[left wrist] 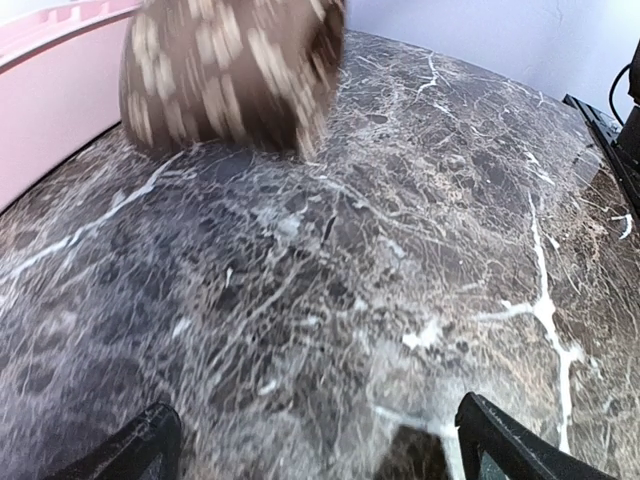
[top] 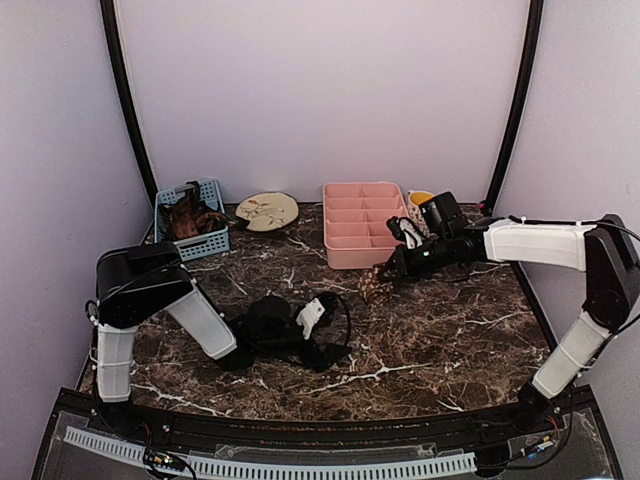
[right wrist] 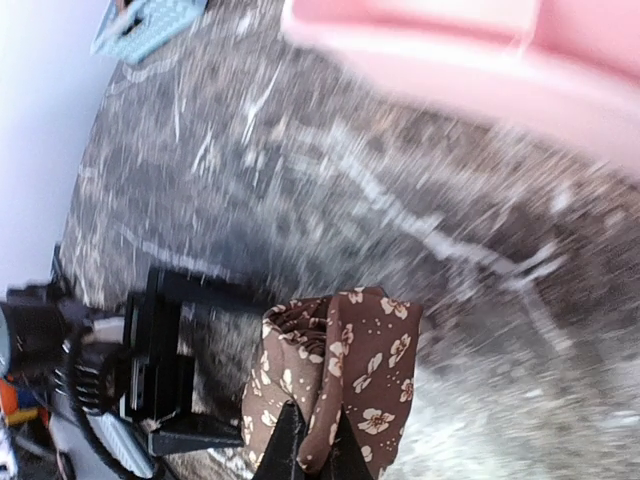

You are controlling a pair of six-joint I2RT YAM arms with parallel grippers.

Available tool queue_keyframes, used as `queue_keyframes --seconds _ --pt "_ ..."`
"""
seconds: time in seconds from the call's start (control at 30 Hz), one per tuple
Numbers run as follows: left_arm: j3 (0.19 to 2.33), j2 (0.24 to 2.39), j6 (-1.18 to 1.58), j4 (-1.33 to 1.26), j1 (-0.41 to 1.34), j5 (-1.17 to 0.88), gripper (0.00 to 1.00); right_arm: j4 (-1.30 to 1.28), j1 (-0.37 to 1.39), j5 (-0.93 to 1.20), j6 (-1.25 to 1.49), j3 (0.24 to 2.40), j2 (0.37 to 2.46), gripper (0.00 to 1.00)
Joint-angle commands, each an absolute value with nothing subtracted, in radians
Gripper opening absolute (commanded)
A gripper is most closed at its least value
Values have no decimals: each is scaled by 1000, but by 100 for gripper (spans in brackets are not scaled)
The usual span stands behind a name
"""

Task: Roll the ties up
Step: Pick up the tie from the center of the board, then place the tie in the storage box.

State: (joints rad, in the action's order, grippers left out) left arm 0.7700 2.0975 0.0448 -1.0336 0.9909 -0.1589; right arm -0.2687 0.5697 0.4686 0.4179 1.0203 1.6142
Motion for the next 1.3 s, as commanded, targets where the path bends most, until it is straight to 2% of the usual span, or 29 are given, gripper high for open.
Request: queue_keyframes --seconds 0.0,0.3,0.43,1.27 --pt "710 2019 112 -1064 969 -133 99 -304 492 378 373 1141 1558 0" --pt "674 1961 150 -1068 939 -142 99 -484 424 176 238 1536 1740 0" --pt "666 1957 142 -1069 936 -139 99 -549 415 118 203 1639 1828 0" --pt "667 1965 133 -1069 927 -144 99 -625 394 102 193 1708 2083 0"
